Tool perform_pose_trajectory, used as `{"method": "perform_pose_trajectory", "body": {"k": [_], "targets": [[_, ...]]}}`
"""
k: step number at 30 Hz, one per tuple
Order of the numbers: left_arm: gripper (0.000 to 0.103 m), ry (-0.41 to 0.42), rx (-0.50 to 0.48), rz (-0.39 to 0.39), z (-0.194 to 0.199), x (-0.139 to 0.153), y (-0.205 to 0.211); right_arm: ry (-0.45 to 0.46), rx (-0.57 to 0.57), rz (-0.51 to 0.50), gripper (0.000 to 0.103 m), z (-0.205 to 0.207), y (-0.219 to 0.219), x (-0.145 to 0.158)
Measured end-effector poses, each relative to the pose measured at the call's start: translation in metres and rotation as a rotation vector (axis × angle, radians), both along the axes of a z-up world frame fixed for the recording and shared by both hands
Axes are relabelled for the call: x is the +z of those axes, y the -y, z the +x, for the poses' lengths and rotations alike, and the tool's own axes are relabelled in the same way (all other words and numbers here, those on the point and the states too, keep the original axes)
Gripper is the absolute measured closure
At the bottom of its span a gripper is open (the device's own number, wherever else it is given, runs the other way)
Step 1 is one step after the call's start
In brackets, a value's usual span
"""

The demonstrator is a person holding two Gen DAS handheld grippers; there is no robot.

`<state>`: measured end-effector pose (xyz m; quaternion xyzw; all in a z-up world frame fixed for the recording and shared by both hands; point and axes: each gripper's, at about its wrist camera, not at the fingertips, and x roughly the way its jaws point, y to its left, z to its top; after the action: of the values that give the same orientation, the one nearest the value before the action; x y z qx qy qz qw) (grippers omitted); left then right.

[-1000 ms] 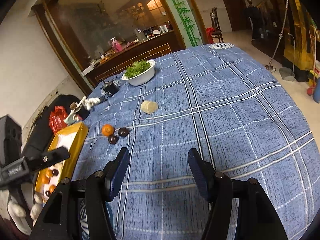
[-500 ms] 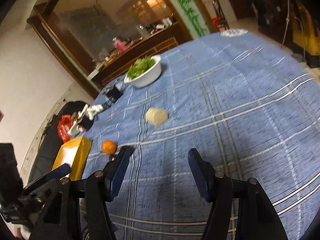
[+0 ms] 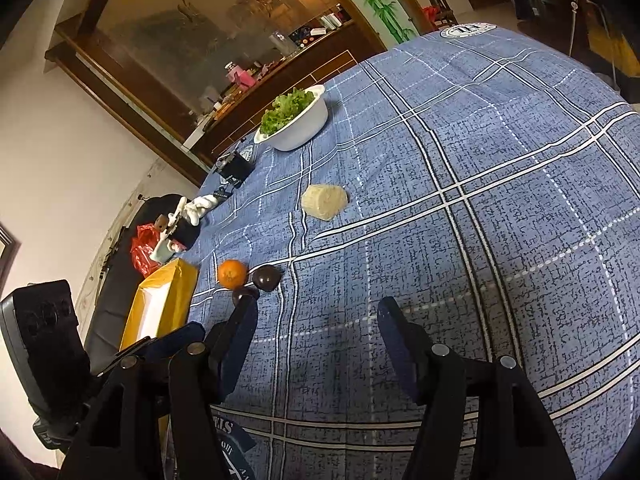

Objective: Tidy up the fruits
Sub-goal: 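Move both tools toward the orange and plums on the table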

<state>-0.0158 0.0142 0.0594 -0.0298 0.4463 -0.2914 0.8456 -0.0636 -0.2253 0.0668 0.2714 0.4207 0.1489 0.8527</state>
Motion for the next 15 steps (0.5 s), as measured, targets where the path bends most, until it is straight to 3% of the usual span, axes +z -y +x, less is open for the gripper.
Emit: {"method": "perform_pose_trajectory", "body": {"k": [15], "targets": [[0.025, -0.024, 0.035, -0.011, 0.005, -0.0051, -0.0071, -0.006, -0.005, -0.008, 0.035, 0.0043, -0.0032, -0.0028]]}}
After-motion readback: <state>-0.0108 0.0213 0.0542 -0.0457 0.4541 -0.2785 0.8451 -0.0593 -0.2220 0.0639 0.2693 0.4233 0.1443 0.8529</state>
